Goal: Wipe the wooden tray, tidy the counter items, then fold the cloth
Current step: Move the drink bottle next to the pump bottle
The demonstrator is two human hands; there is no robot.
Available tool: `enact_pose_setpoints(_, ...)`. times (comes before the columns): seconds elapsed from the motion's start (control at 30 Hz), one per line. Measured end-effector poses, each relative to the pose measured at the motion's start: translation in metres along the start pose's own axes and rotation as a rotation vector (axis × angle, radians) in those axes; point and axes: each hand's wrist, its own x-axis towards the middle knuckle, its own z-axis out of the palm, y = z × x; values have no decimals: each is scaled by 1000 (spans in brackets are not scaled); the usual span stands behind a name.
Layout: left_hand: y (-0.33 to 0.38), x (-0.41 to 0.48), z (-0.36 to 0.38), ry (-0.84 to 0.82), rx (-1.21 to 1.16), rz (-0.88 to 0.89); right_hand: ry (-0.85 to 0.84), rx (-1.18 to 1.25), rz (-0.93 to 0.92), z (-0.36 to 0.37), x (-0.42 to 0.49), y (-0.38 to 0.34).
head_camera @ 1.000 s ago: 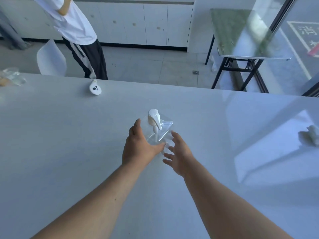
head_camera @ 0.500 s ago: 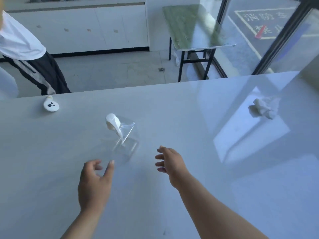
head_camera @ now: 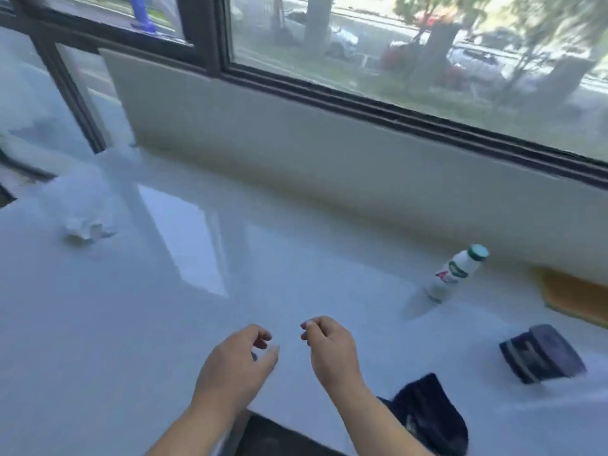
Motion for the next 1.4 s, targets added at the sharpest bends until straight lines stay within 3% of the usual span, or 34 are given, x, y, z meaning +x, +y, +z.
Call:
enact_pose_setpoints(0.13,130,36,84,-102,49,228,268,139,22,-133,20,40)
enact_pose_setpoints(0.27,231,63,156,-144,60,289,406,290,137,-237,50,82)
enact_pose_setpoints(0.57,356,128,277,-107,18,210,143,566,349,-336,154,135)
enact_pose_setpoints(0.77,368,152,310,-34,67,199,61,908,461,-340,190,146)
enact_pose_setpoints(1.0,354,146,294,20,23,250,17,830,382,-324,200,129)
enact_pose_setpoints(1.2,311,139,223,135,-54,225,-61,709,339,-265,185,76)
enact_pose_setpoints(1.4,222,124,108,295,-75,112,-228,632,327,-149,153,6)
